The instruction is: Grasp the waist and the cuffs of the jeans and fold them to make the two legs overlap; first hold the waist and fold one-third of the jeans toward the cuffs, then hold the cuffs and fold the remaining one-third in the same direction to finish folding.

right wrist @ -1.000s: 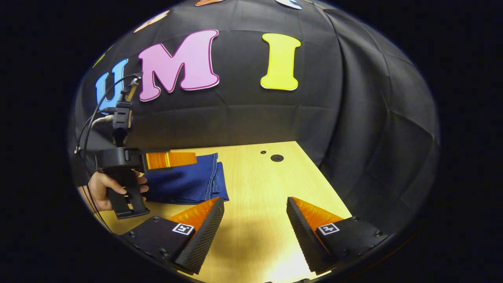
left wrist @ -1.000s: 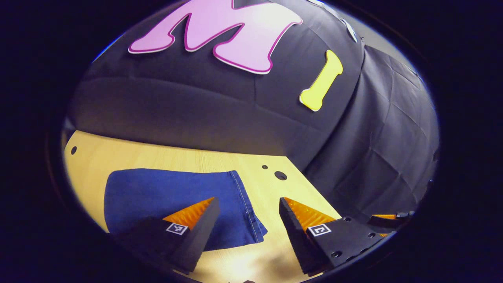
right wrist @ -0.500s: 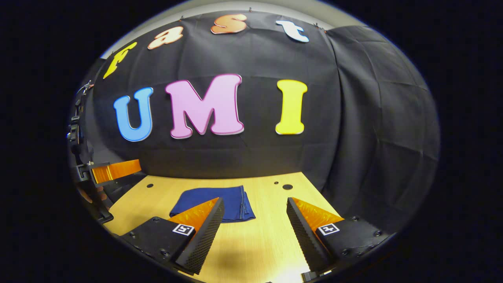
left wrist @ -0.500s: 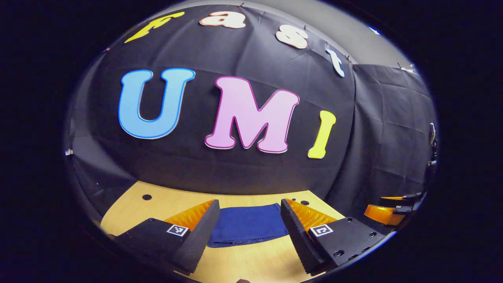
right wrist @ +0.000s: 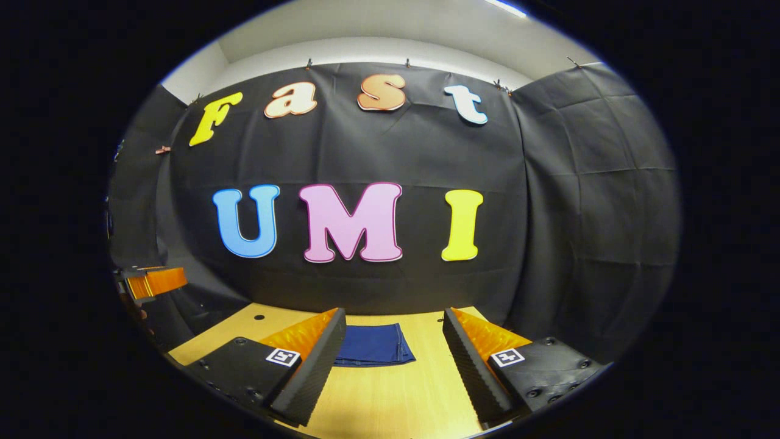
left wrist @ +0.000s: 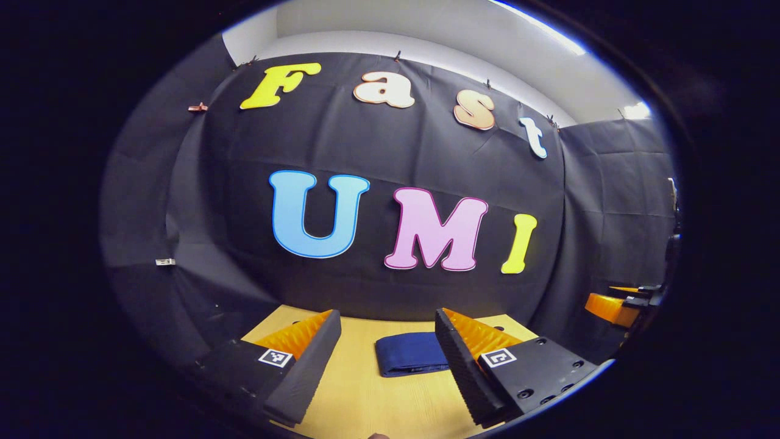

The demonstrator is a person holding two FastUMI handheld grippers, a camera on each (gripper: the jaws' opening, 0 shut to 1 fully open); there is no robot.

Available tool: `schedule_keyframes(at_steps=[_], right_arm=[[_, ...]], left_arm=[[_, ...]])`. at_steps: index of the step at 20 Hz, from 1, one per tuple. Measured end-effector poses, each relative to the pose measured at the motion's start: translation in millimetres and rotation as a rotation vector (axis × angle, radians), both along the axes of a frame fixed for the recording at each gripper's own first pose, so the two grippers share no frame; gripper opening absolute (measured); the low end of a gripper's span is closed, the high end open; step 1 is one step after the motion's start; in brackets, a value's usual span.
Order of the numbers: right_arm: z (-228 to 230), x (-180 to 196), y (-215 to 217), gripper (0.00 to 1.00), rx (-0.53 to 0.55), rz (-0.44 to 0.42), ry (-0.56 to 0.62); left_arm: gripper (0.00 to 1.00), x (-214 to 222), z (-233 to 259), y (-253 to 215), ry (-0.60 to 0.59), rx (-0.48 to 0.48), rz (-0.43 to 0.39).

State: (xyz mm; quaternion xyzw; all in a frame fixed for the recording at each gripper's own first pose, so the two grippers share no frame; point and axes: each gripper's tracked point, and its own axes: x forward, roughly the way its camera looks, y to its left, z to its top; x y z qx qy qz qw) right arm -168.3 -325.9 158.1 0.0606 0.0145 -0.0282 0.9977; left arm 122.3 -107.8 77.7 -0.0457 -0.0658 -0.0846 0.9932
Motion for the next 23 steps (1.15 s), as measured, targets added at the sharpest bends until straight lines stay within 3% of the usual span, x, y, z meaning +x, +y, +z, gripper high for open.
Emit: schedule_keyframes(at_steps=[4, 7, 12, 13, 23], right_arm=[[-20.3, -10.4, 22.5, 0.97, 0.024, 0.102, 0.062], [-12.3, -4.4, 15.2, 0.97, 0.008, 0.156, 0.046], [1.3, 6.1, -3.7, 0.97, 0.022, 0.171, 0.009], [2.4, 4.4, -6.7, 0.97, 0.021, 0.167, 0.002], [-10.2, -9.5, -24.1, 0.97, 0.01, 0.125, 0.026]], left_arm=[[0.96, -25.0, -13.8, -2.5, 0.023, -0.037, 0.021], [0.96, -27.6, -11.9, -13.5, 0.016, -0.013, 0.048], [0.93, -25.8, 0.8, -42.7, -0.007, 0.003, 0.031], [0.96, -25.8, 1.5, -45.8, -0.007, 0.003, 0.027], [0.96, -26.4, -3.6, -44.9, 0.021, 0.02, 0.029]])
